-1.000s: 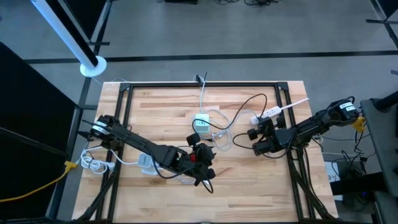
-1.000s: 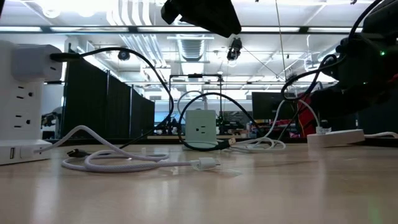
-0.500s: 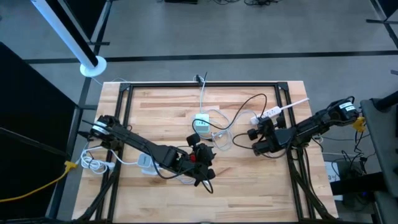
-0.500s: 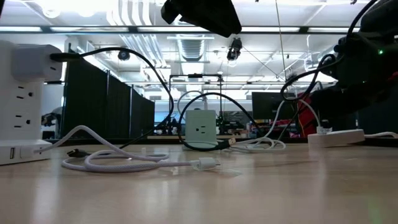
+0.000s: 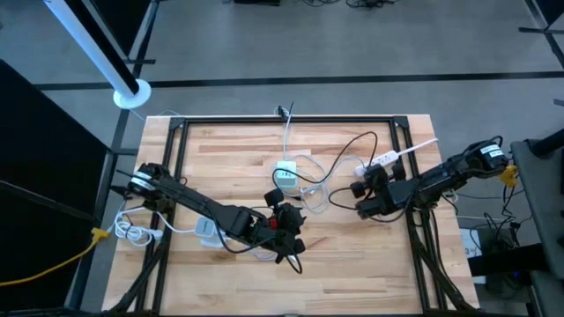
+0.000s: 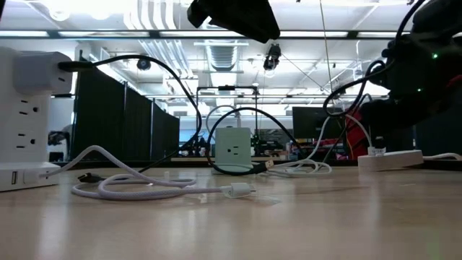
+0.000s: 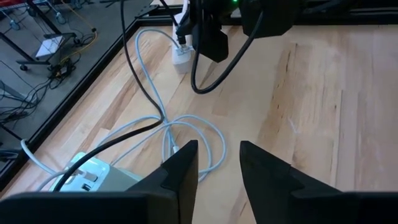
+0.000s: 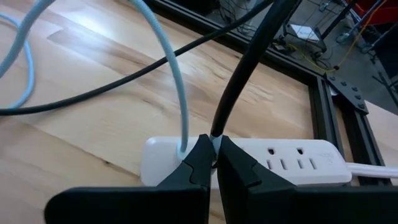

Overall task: Insert USB
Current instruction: Insert the black charger cable into the top right white outlet

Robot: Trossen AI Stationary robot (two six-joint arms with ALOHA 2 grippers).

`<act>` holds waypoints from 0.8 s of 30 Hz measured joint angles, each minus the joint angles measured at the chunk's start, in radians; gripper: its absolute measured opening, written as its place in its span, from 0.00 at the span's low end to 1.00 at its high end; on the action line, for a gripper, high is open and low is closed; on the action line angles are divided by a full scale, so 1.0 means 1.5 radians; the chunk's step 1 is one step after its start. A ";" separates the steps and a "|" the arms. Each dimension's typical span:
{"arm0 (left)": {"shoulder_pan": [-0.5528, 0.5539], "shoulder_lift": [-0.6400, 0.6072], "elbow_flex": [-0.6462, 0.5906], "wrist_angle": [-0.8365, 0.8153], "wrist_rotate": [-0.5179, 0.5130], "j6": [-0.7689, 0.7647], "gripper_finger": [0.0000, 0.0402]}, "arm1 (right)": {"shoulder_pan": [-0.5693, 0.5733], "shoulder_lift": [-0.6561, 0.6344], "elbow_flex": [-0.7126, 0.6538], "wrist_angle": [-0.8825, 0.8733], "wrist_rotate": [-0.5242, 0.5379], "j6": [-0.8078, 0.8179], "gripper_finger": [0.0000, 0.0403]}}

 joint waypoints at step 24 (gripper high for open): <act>0.000 0.000 0.000 -0.002 0.000 0.015 0.27 | -0.045 -0.001 0.000 0.072 -0.008 -0.068 0.00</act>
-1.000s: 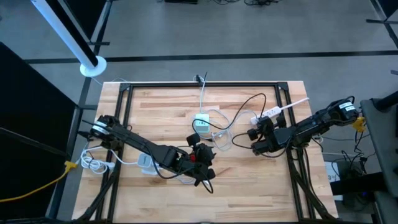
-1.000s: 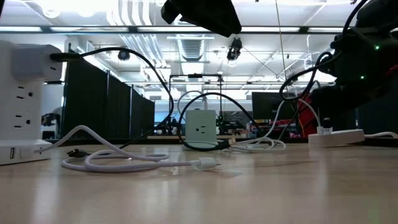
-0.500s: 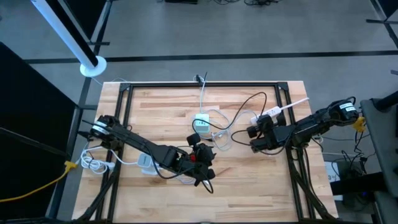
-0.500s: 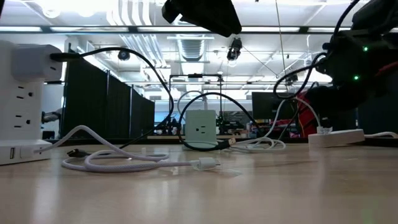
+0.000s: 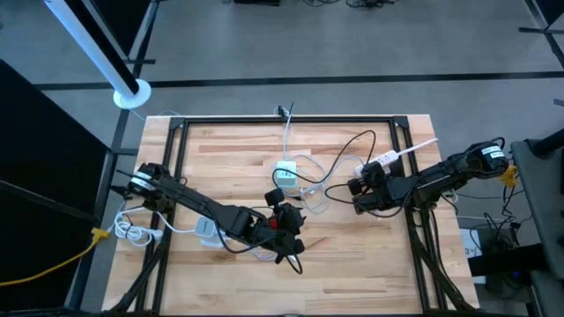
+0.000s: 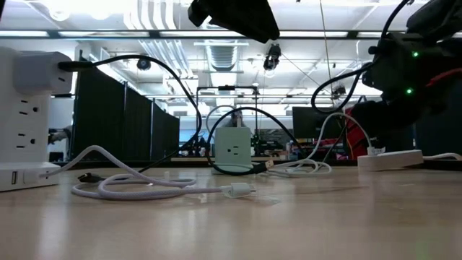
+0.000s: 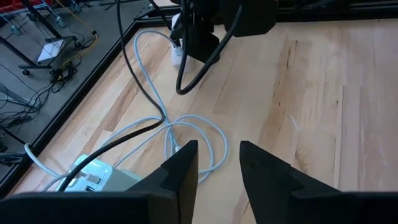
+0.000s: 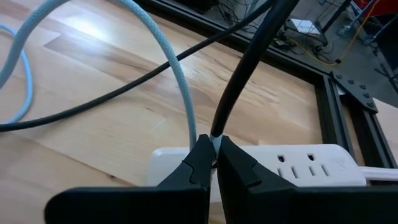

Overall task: Insert USB
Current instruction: Insert the black charger cable into the top right white outlet

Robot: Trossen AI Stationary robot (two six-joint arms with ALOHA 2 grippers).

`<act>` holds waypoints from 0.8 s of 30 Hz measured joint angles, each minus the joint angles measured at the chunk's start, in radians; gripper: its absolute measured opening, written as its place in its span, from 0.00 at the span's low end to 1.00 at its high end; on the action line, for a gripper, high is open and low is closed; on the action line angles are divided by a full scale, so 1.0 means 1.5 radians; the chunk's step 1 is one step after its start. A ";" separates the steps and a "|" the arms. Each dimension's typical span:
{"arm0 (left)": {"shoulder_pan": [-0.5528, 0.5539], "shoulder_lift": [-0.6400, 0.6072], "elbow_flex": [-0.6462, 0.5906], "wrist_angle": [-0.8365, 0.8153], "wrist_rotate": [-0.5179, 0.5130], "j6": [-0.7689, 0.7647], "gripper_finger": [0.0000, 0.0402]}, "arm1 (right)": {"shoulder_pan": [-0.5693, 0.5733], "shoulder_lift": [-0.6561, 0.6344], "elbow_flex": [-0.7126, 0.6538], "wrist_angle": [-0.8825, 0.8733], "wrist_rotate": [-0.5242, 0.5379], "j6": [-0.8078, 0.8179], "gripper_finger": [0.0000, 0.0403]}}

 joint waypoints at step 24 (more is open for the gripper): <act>0.000 0.000 0.000 0.002 0.000 -0.015 0.28 | -0.036 0.000 0.030 -0.001 -0.058 -0.104 0.00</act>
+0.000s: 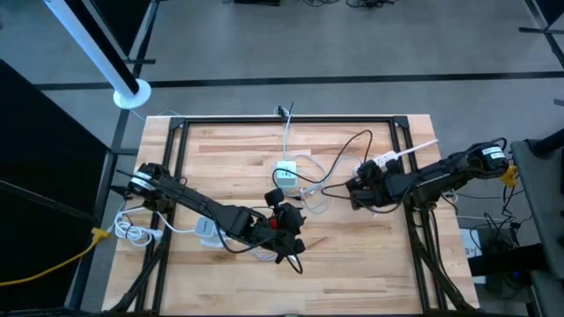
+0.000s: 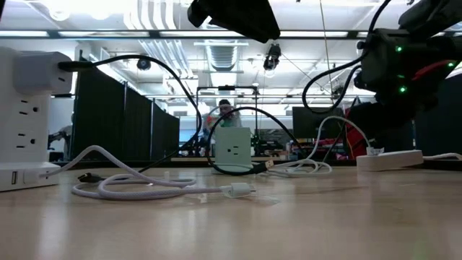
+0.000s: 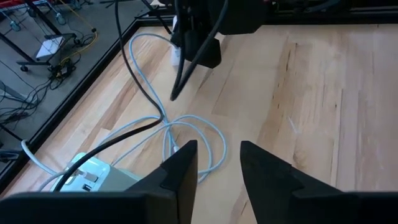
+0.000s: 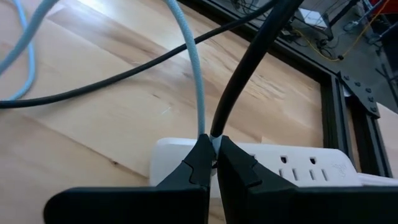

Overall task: Insert USB
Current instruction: Insert the black charger cable into the top right white outlet

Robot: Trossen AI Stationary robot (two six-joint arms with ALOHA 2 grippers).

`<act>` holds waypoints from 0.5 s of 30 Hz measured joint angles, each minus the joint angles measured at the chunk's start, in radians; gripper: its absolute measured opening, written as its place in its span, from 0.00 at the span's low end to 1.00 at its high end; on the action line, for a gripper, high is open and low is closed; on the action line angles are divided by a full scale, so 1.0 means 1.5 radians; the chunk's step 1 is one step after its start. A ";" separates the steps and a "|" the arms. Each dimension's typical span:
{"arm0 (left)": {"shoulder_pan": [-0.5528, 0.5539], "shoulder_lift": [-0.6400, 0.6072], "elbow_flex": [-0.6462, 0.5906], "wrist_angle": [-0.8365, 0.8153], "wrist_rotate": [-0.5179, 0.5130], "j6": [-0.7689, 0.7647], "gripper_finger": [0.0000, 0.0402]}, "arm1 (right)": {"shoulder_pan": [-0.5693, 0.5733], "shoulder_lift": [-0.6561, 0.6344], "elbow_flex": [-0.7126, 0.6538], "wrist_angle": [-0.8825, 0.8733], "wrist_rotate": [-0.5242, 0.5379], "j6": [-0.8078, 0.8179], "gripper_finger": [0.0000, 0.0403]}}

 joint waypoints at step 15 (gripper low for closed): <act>0.000 0.000 0.000 -0.001 0.009 -0.001 0.27 | -0.054 -0.001 0.000 0.005 -0.005 -0.047 0.00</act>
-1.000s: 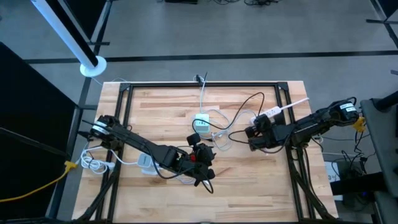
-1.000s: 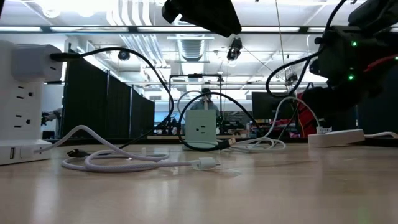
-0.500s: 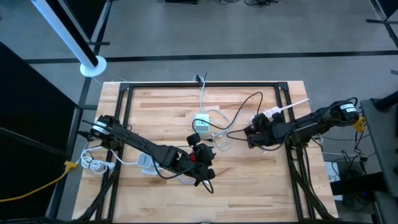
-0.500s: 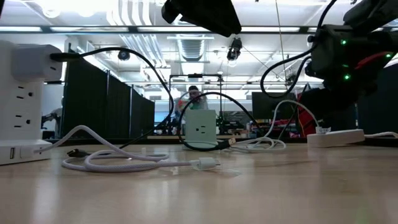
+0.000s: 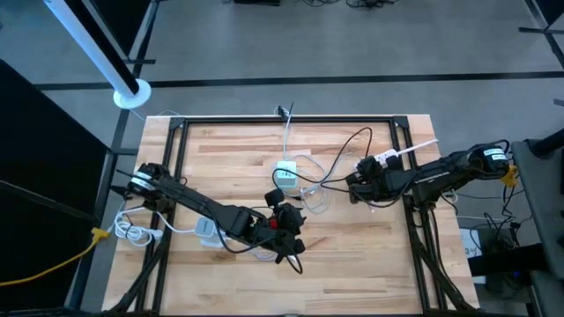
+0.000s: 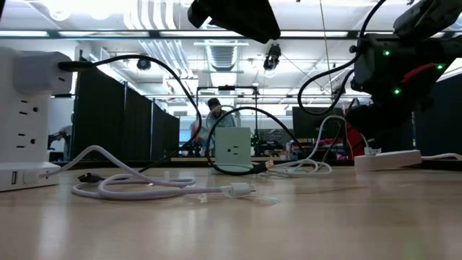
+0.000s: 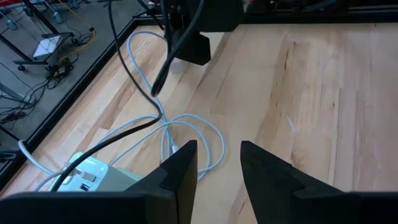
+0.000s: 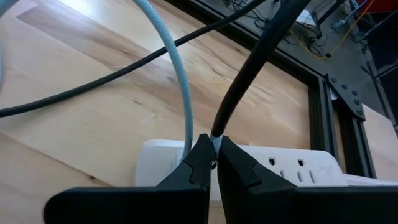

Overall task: Insert USB
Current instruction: Insert the black charger cable into the top right white outlet

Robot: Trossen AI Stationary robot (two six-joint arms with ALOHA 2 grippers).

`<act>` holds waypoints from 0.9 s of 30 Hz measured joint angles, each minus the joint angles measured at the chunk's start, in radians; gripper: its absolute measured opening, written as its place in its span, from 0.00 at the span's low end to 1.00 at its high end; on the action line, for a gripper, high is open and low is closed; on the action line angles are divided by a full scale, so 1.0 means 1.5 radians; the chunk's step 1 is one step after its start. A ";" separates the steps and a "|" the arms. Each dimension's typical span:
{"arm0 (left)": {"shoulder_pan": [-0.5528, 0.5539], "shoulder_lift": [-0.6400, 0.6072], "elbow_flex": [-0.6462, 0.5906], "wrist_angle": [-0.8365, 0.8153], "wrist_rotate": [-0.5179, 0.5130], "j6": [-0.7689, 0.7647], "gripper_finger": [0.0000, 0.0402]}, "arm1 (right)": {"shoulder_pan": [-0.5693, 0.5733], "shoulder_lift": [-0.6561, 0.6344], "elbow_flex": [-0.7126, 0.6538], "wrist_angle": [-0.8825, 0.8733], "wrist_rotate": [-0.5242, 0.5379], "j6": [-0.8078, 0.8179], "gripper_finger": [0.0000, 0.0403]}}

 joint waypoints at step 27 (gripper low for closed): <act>-0.002 0.000 0.000 0.000 0.010 -0.003 0.27 | -0.025 0.002 -0.024 0.052 0.038 -0.092 0.00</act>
